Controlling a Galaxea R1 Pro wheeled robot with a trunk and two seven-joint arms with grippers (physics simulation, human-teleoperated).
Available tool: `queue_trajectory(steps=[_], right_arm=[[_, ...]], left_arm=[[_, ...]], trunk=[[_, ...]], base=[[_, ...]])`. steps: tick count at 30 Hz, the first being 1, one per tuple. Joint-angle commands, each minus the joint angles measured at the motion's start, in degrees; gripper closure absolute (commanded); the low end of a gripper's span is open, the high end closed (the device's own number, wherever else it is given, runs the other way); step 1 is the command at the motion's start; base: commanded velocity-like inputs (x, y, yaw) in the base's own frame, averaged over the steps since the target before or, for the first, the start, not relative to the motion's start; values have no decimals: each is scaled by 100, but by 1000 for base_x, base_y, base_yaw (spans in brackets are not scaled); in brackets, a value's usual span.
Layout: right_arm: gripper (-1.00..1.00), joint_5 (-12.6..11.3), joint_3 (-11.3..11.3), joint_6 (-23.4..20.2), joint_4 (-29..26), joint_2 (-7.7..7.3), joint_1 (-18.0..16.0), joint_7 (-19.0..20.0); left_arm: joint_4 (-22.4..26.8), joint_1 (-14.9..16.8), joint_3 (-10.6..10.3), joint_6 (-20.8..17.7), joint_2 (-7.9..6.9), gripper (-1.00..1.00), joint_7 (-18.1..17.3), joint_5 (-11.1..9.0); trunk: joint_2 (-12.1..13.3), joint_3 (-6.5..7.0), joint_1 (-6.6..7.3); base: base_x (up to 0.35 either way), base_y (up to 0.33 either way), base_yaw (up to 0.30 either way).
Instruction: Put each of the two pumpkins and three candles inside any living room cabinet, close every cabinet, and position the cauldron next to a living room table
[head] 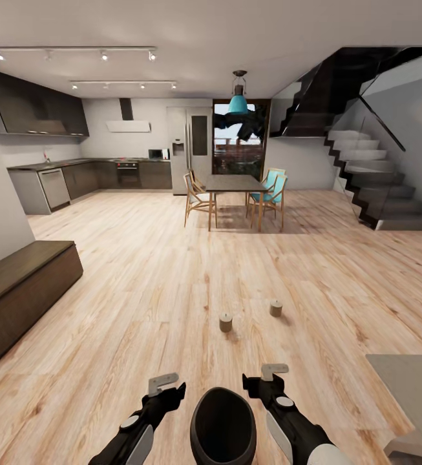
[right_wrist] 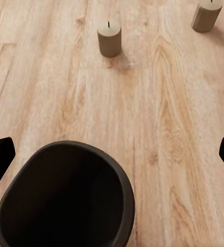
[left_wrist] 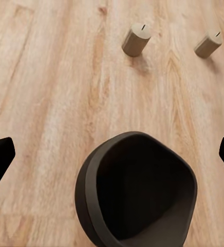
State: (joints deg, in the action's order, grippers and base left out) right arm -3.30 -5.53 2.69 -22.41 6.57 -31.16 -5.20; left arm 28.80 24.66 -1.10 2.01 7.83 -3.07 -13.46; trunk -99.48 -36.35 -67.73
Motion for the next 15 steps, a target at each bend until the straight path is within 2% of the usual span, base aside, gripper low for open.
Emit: queue_trajectory(steps=[1,15], right_arm=[[-100,-34,-47,16,6,-3,-4,-45],[-100,-27,-45,-14,10,1,-5,-53]], left_arm=[[-6,4,-10,17,-2,-100,-13,-83],[-6,4,4,-27,2,-100,48,-97]], trunk=[[-3,-5,1],[-3,-5,1]], base=[[0,0,0],[0,0,0]])
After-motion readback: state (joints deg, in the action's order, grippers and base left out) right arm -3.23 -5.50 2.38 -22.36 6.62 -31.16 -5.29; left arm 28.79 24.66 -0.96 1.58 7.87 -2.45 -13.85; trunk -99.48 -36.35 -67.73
